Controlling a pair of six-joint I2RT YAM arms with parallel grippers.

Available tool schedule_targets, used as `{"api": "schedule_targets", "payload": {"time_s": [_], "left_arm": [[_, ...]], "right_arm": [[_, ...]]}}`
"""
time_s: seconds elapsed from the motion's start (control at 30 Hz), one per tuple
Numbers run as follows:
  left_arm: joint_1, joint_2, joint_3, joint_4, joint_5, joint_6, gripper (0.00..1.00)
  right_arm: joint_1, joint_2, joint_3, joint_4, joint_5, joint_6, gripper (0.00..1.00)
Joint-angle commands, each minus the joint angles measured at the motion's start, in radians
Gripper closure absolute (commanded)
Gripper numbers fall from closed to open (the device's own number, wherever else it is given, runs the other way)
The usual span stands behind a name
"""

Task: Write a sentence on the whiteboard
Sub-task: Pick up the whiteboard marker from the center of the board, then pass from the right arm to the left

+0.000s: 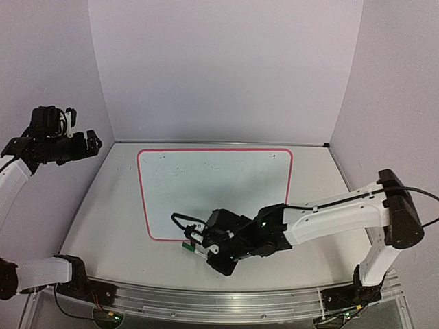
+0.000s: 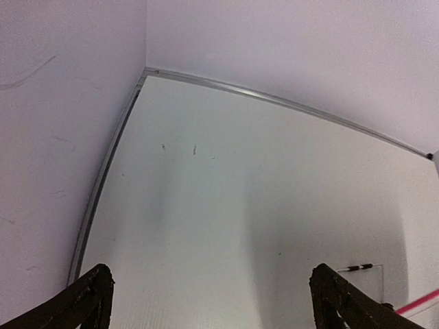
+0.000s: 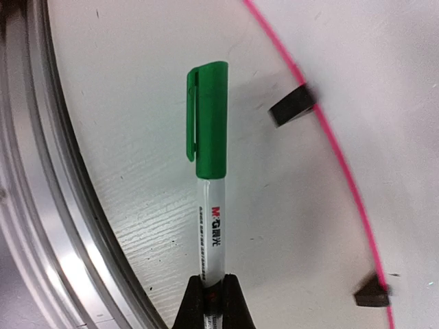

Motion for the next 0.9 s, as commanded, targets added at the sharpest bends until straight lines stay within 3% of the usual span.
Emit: {"api": "schedule_targets", "payload": {"time_s": [0.0,0.3,0.6,0.87], "left_arm": [[-0.001,0.002,0.173,-0.145,0.294,-0.031,0.02],[-0.020,0.021,0.247,-0.094,0.722,-0.119,0.08],[-0.340,0.061,0.204,0.007,0.639,-0.213,0.11],[-0.447,0.115,0.174,0.032,0.597,-0.234,0.28]], "right_arm": [[-0.018,-0.154,0.078,0.010,0.124,-0.021,1.00],[-0.087,-0.150,0.245,0.020,0.145,-0.196,1.00],[-0.099,-0.050,0.389,0.085,0.099,-0.258,1.00],[-0.100,-0.029,0.441,0.102,0.088,-0.279,1.00]]}}
